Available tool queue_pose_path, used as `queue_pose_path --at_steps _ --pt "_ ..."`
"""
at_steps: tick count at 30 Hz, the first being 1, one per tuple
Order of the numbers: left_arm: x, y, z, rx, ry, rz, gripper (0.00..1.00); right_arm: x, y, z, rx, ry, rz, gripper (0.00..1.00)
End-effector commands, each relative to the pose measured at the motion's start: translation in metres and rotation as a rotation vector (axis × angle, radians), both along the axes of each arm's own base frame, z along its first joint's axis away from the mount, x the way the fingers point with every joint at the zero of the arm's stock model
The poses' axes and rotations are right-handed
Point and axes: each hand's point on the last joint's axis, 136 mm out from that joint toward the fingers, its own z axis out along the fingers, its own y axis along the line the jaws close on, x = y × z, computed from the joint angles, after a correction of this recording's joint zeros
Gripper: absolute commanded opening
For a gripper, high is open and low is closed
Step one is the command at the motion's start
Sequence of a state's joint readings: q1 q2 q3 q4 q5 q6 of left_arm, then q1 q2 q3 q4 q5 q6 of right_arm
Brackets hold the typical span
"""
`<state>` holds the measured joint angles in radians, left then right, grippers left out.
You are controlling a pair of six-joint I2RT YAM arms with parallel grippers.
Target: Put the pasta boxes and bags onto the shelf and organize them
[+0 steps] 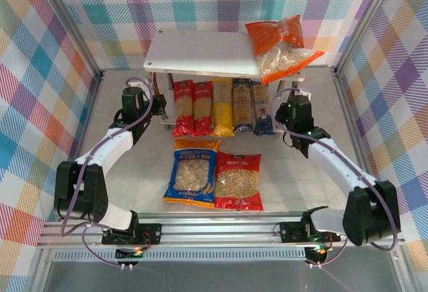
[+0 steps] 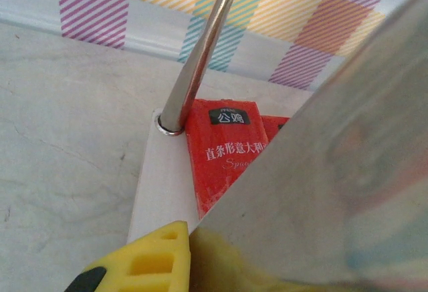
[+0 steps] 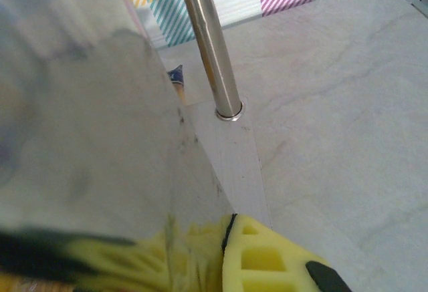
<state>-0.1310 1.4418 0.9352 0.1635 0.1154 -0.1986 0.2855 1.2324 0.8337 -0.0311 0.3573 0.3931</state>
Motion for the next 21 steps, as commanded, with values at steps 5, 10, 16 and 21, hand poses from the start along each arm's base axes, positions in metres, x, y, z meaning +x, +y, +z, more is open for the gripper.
queue_pose_path --at_steps 5,10,16,21 --pt "-0.020 0.011 0.019 0.067 -0.031 0.040 0.00 -0.036 -0.013 0.031 0.049 -0.079 -0.014 0.00" --pt "-0.028 0.016 0.012 0.077 0.016 0.062 0.00 -0.036 -0.010 0.012 0.024 0.002 0.007 0.00" --pt "-0.052 0.024 0.003 0.060 0.063 0.117 0.11 -0.030 -0.008 -0.008 0.016 0.083 -0.005 0.00" --pt "-0.064 0.025 -0.005 0.038 0.084 0.135 0.15 -0.024 -0.003 -0.022 0.011 0.141 0.011 0.00"
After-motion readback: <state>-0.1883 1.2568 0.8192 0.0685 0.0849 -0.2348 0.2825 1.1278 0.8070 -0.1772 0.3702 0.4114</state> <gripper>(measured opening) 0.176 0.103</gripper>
